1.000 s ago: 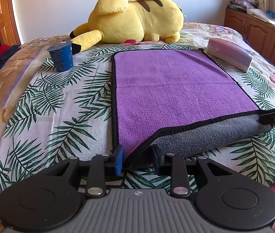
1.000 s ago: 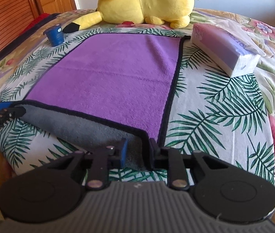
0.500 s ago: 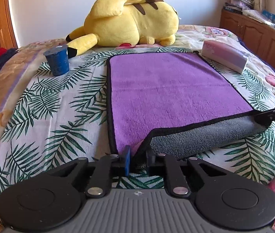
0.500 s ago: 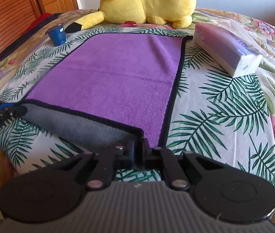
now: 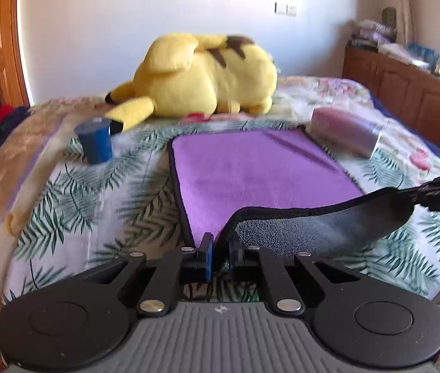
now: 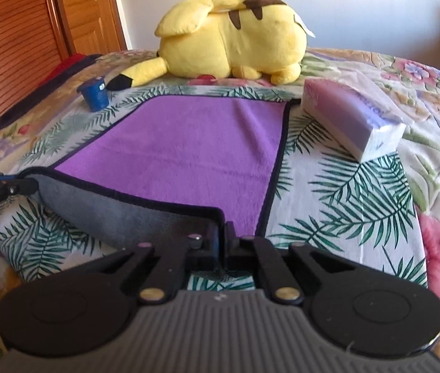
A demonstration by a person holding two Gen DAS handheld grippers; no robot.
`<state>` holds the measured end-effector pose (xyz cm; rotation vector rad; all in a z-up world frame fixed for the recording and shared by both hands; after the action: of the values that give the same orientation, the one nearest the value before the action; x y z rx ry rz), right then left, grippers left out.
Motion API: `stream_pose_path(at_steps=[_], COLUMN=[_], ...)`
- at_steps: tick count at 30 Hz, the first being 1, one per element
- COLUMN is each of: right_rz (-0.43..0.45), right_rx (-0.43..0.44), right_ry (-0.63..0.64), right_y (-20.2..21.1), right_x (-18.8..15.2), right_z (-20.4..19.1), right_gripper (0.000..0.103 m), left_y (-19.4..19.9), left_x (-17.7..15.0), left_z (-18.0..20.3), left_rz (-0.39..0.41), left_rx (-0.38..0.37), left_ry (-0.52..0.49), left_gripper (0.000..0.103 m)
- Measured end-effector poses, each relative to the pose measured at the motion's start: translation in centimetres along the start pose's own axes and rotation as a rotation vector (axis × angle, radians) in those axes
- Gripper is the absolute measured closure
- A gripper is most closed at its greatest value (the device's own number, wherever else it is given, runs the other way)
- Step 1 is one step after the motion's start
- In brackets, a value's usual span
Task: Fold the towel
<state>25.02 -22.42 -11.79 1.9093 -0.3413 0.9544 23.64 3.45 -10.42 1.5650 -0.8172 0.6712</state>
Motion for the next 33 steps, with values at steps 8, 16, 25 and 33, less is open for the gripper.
stream_pose_path(at_steps=[8, 16, 25, 33], right_rz=[0.090, 0.136, 0.160, 0.212], right_rx=[0.003, 0.018, 0.014, 0.008], right_ry=[0.015, 0.052, 0.099, 0.133], right_y=[1.6, 2.4, 2.6, 2.7], right_x=[1.7, 2.9, 4.4, 5.8], right_z=[-0.1, -0.8, -1.3, -1.3], right_gripper=[0.099, 0.099, 0.099, 0.099], left_y=[0.7, 0.4, 0.3, -0.3], left_x=[0.9, 1.6, 3.3, 4.9], left_z=[-0.4, 0.1, 0.4, 0.1], left_rz=[0.023, 0.033, 0.055, 0.074], left_rx=[0.009, 0.009, 0.007, 0.020], left_ry=[-0.001, -0.032, -0.052, -0.071], left_gripper=[0.103, 0.103, 0.103, 0.103])
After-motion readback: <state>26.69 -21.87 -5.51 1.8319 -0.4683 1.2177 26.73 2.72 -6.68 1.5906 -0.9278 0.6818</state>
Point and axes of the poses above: each gripper's, at about its wrist camera, not at the fingertips, and y roughly against the way its jaws point, z to its right, x to its top, the point moved 7 cm from there along -y, roughly the way its jaws point, and after that the axes turned 14 degrees about x, right-handed, at the moved point
